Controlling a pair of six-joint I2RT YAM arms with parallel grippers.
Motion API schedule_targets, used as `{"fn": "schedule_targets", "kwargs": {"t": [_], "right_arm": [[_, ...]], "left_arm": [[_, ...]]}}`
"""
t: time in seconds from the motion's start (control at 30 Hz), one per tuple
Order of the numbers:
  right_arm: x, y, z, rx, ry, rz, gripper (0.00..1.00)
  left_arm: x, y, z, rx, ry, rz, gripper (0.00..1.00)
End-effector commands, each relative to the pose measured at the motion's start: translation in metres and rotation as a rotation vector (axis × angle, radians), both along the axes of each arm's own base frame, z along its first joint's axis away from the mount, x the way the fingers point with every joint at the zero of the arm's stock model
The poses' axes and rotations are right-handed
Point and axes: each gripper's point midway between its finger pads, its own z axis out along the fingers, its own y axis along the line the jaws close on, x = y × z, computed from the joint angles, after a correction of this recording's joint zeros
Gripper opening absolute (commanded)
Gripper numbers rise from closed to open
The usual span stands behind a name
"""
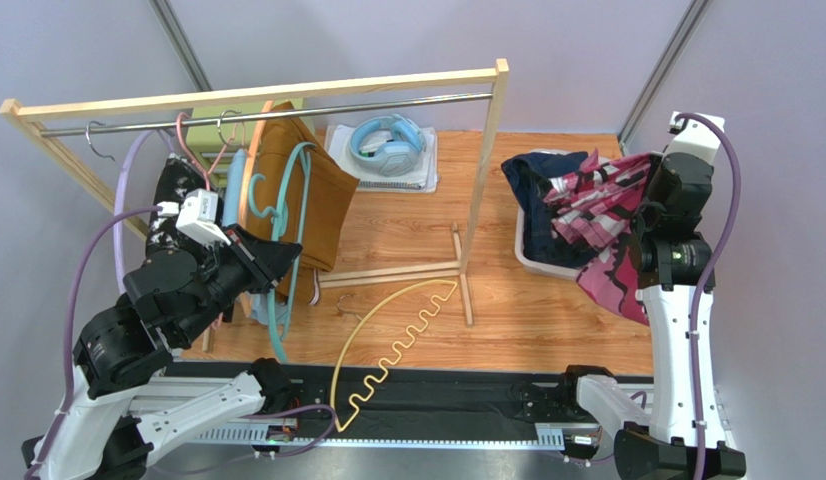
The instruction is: Remove the trousers from the hanger
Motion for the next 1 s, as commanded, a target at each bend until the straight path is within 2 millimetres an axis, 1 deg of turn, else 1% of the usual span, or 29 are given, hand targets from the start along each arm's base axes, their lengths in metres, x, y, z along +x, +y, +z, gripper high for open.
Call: {"fn": "schedule_targets", "kwargs": {"t": [0.0,0.03,0.17,0.27,0.3,0.37,0.4,0.47,0.5,0.57,0.6,0.67,0.7,0.73,0.77,0.8,0.83,0.87,0.9,0.97], "right_arm": [[-0.031,-0.012,0.081,-0.065,-0.251,-0.053,0.00],[-0.037,-0.014,0.085,-0.096,-0.245,-0.062,0.00],[-0.040,-0.015,0.086,-0.168,-0.200,-0.045,0.00],[-0.024,-0.008,0.084,-0.195,-0.191,0.021,0.00],[-0.007,-0.005,0.075,-0.194,-0.157,0.054,0.00],[0.014,-0.003,0.060,-0.182,-0.100,0.081,0.00],[0.037,-0.002,0.045,-0.166,-0.049,0.102,0.00],[0.063,0.001,0.026,-0.125,-0.003,0.124,0.00],[0.089,0.007,0.009,-0.112,0.050,0.146,0.00],[0.114,0.016,-0.010,-0.120,0.111,0.162,0.00],[0.140,0.034,-0.036,-0.133,0.180,0.198,0.00],[0.165,0.049,-0.044,-0.176,0.198,0.198,0.00],[0.186,0.063,-0.072,-0.210,0.271,0.207,0.00],[0.198,0.070,-0.067,-0.216,0.257,0.204,0.00],[0.207,0.074,-0.076,-0.221,0.279,0.191,0.00],[0.224,0.086,-0.106,-0.212,0.336,0.201,0.01],[0.231,0.091,-0.112,-0.206,0.353,0.199,0.03],[0.233,0.090,-0.110,-0.203,0.373,0.162,0.04],[0.239,0.095,-0.128,-0.195,0.406,0.150,0.04],[0.238,0.100,-0.143,-0.145,0.420,0.141,0.05]], "left_arm": [[0.002,-0.006,-0.010,0.042,-0.001,-0.029,0.00],[0.001,-0.005,-0.011,0.045,-0.004,-0.030,0.00],[-0.003,0.000,-0.011,0.047,-0.021,-0.034,0.00],[-0.004,0.001,-0.010,0.053,-0.035,-0.042,0.00],[-0.004,0.001,-0.009,0.056,-0.038,-0.043,0.00],[-0.005,0.001,-0.006,0.056,-0.054,-0.053,0.00],[-0.006,0.001,-0.005,0.057,-0.061,-0.061,0.00],[-0.006,0.000,-0.002,0.063,-0.076,-0.071,0.00],[-0.006,-0.001,-0.001,0.065,-0.081,-0.077,0.00],[-0.004,-0.002,0.000,0.079,-0.088,-0.075,0.00],[-0.003,-0.002,-0.001,0.091,-0.093,-0.078,0.00],[0.000,-0.004,-0.003,0.109,-0.089,-0.078,0.00],[0.001,-0.003,-0.002,0.114,-0.093,-0.073,0.00],[0.003,-0.005,-0.003,0.122,-0.090,-0.072,0.00],[0.004,-0.005,-0.003,0.127,-0.090,-0.070,0.00],[0.005,-0.004,-0.002,0.136,-0.090,-0.061,0.00],[0.005,-0.004,-0.003,0.143,-0.079,-0.058,0.00],[0.005,-0.003,-0.004,0.146,-0.070,-0.056,0.00],[0.005,-0.003,-0.003,0.143,-0.066,-0.057,0.00],[0.002,-0.002,-0.009,0.133,-0.045,-0.057,0.00]]}}
